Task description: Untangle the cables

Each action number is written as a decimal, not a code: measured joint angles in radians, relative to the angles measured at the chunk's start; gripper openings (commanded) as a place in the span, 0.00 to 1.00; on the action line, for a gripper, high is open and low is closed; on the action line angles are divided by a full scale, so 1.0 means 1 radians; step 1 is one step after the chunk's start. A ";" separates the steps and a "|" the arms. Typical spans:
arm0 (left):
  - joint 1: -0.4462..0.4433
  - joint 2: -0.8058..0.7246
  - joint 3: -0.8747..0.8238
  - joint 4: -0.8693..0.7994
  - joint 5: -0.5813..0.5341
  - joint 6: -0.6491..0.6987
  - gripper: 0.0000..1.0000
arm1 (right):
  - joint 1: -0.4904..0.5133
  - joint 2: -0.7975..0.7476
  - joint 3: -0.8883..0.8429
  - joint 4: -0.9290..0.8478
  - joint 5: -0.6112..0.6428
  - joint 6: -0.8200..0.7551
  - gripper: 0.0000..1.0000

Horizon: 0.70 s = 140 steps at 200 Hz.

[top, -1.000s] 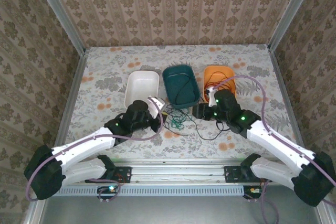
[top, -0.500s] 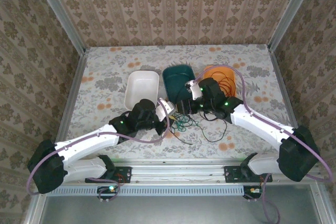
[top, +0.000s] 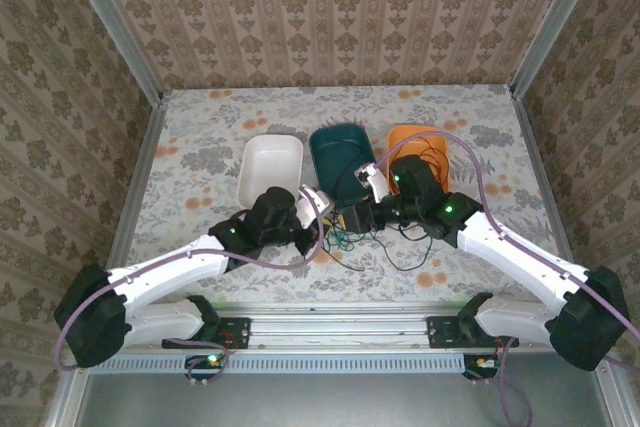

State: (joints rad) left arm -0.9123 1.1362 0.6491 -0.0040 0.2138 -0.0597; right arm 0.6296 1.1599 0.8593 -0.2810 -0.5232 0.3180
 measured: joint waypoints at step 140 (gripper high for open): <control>0.057 0.000 0.007 0.049 0.219 -0.076 0.00 | 0.000 0.137 -0.017 -0.003 -0.057 -0.055 0.22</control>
State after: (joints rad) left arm -0.8555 1.1362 0.6563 0.0452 0.4332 -0.1356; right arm 0.6296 1.2964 0.8421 -0.2844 -0.5800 0.2630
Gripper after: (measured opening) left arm 0.057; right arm 0.349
